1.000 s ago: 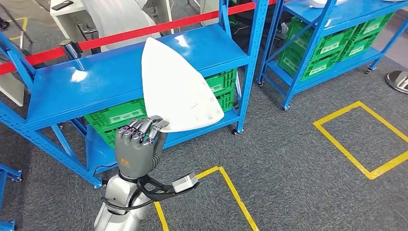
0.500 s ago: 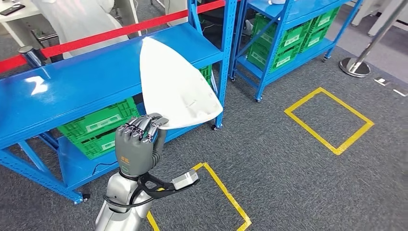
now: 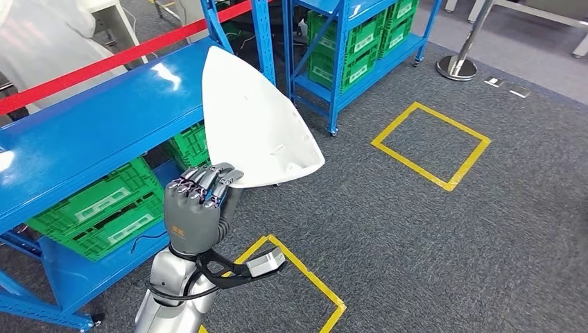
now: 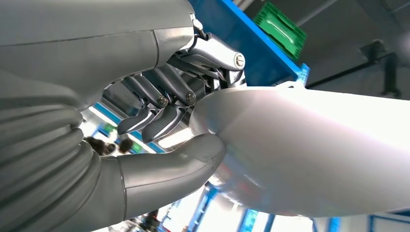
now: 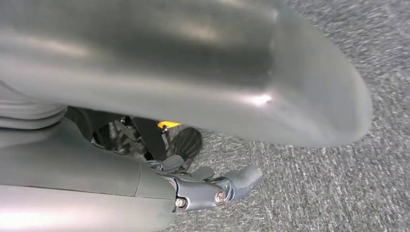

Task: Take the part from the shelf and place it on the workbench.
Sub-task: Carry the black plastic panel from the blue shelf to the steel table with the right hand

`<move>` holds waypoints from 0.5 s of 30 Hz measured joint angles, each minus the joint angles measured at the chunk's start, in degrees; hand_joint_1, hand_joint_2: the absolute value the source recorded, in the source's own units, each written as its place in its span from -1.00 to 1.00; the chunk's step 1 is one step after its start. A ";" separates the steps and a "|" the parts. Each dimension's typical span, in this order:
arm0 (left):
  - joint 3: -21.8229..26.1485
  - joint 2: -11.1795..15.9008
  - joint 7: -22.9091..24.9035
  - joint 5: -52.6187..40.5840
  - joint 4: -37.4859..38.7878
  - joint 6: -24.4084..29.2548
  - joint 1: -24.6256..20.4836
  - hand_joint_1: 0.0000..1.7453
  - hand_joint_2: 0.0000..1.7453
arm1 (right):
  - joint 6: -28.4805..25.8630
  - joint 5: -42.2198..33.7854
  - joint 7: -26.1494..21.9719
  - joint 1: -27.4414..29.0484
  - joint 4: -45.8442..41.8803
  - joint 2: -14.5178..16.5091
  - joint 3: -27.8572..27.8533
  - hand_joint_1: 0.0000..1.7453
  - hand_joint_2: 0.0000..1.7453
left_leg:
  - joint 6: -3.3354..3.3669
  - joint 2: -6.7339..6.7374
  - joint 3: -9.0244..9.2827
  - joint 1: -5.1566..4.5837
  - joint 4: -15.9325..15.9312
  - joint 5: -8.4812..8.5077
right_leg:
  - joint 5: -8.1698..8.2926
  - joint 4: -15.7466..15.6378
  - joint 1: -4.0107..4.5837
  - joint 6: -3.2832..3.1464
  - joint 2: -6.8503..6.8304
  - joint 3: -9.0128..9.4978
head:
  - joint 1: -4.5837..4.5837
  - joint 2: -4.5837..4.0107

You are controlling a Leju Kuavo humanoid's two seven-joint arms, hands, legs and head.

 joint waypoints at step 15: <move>-0.40 -0.77 -5.58 4.19 1.96 0.00 -2.27 1.00 1.00 | 0.07 -0.15 0.02 0.08 0.00 -0.07 -1.12 -1.00 -1.00 | 3.03 0.08 5.81 0.17 -15.04 8.62 | -5.28 13.48 -0.02 3.57 -0.13 -8.14 | 0.63 0.00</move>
